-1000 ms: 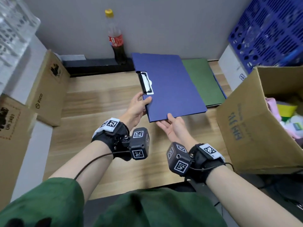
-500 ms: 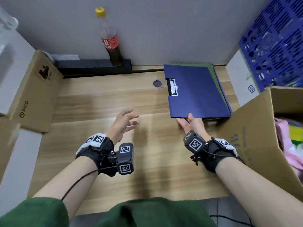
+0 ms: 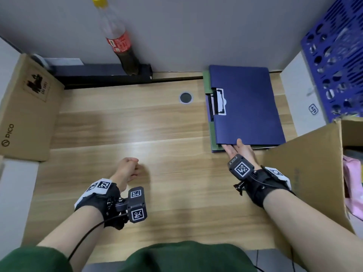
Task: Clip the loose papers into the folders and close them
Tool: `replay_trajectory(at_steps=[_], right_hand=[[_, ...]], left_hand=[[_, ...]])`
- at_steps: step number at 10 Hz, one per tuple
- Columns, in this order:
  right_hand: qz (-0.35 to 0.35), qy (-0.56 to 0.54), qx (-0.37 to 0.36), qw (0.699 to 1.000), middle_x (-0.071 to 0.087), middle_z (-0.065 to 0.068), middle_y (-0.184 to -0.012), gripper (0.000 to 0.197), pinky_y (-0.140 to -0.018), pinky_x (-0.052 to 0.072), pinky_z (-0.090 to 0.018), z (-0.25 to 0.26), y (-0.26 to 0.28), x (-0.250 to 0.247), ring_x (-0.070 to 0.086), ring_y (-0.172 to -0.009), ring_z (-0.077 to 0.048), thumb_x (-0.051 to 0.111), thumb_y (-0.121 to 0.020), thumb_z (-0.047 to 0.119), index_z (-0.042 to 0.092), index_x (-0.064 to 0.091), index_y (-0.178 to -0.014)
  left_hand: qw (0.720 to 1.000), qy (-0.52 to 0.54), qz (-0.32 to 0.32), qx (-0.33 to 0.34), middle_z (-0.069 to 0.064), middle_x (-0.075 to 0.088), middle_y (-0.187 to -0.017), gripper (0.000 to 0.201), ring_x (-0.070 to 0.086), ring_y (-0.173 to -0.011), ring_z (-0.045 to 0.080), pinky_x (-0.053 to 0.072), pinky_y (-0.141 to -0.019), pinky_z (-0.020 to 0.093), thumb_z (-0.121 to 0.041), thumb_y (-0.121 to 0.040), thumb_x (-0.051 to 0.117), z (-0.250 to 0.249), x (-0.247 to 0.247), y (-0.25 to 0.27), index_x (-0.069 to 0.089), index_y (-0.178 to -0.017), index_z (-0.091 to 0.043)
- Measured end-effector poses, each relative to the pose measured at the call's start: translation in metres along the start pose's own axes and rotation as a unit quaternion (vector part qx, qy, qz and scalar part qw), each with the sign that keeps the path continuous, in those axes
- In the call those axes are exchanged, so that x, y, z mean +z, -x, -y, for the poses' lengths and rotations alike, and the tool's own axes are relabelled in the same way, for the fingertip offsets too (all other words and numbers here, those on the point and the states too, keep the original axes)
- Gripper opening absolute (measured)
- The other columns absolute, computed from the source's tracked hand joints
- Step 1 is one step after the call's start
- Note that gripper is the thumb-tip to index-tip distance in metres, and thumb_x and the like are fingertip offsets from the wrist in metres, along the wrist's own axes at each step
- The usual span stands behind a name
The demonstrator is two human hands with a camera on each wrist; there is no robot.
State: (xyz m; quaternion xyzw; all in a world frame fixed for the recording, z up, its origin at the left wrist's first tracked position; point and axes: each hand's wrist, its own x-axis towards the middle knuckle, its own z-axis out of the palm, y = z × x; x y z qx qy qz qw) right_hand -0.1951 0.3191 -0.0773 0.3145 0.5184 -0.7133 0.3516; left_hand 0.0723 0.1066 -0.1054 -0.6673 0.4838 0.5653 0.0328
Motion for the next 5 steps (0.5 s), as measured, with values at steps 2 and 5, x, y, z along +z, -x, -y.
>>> replay_trajectory(at_steps=[2,5], right_hand=[[-0.05,0.084,-0.006,0.995,0.065,-0.018,-0.097,0.021,-0.062,0.061,-0.03,0.002,0.008,-0.014,0.069,-0.095,-0.031,0.057,-0.095,0.016,-0.005,0.053,-0.09],[-0.04,0.172,0.069,0.982,0.057,-0.011,-0.091,0.015,-0.09,0.052,-0.042,-0.036,0.029,-0.036,0.062,-0.082,-0.025,0.044,-0.099,0.015,0.003,0.048,-0.092]], left_hand=[[1.0,-0.003,-0.012,0.021,0.001,0.054,-0.081,0.016,0.056,-0.068,0.015,0.043,-0.056,0.024,-0.013,-0.098,0.038,0.005,0.001,-0.002,0.051,-0.107,-0.015],[0.998,0.018,0.065,0.007,0.003,0.057,-0.083,0.019,0.056,-0.071,0.017,0.046,-0.065,0.026,-0.013,-0.098,0.04,0.01,-0.017,0.005,0.055,-0.11,-0.014]])
